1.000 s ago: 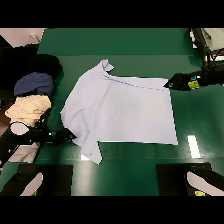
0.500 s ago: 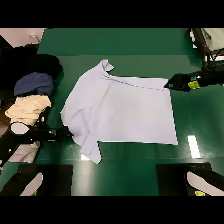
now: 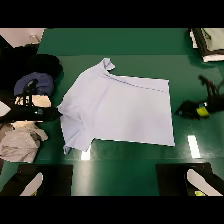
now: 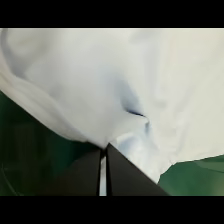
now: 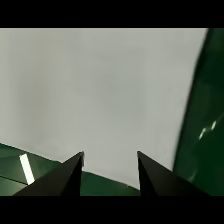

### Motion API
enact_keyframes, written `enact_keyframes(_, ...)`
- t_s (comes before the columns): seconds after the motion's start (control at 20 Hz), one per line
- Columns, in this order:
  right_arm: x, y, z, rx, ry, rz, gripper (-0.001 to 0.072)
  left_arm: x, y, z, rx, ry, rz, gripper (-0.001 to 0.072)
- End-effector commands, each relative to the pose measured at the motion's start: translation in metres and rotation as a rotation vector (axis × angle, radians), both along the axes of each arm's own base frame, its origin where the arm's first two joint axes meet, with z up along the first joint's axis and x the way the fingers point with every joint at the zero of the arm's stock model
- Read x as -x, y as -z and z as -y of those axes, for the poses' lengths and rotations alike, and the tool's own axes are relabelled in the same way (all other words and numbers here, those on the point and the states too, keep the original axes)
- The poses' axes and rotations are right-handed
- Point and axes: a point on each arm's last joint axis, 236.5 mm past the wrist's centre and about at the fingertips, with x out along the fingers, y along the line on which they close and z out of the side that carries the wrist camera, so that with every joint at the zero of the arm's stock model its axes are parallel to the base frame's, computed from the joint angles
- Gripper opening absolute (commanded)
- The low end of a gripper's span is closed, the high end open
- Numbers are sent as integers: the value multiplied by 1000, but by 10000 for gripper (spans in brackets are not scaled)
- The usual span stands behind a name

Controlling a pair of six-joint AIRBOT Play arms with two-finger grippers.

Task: Fold the shirts.

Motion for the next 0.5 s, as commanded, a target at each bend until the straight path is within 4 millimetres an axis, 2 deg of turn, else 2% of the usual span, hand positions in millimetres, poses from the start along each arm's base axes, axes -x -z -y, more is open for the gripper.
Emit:
enact_keyframes(0.0, 64, 46, 17, -26, 96, -175, 415, -10, -20, -3, -20, 6, 49, 23)
enact_keyframes(0.15, 89, 69, 9, -56, 120, -235, 411, -10, -20, -3, -19, 6, 48, 23)
enact_keyframes(0.35, 103, 91, -1, -87, 137, -293, 410, -9, -19, -3, -18, 9, 42, 23)
enact_keyframes(0.45, 100, 95, -8, -124, 140, -294, 378, -9, -19, -3, -18, 9, 42, 23)
